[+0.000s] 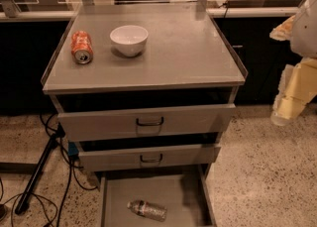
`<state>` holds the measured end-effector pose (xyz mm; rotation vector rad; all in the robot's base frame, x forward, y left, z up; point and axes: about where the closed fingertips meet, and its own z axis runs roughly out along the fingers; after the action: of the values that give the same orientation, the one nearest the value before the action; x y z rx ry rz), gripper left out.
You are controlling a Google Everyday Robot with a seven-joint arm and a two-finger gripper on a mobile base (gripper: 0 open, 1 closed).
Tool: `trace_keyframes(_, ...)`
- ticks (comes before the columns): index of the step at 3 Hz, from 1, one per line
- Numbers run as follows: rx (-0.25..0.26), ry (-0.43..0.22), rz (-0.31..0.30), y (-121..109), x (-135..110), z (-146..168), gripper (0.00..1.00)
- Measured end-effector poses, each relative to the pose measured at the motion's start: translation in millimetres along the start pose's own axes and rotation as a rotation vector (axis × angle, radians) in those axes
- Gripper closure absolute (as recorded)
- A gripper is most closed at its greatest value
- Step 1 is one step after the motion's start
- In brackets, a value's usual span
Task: Pick water bottle from bottom drawer and place on counter
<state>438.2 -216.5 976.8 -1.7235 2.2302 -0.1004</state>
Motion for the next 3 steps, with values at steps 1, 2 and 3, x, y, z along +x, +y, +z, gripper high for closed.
trace_keyframes(1, 0.002, -0.002, -0.002, 1, -1, 2, 0.00)
trace_keyframes(2, -0.007, -0.008, -0.039, 16, -7, 42, 0.00)
trace_keyframes(3, -0.007, -0.008, -0.039, 16, -7, 42, 0.00)
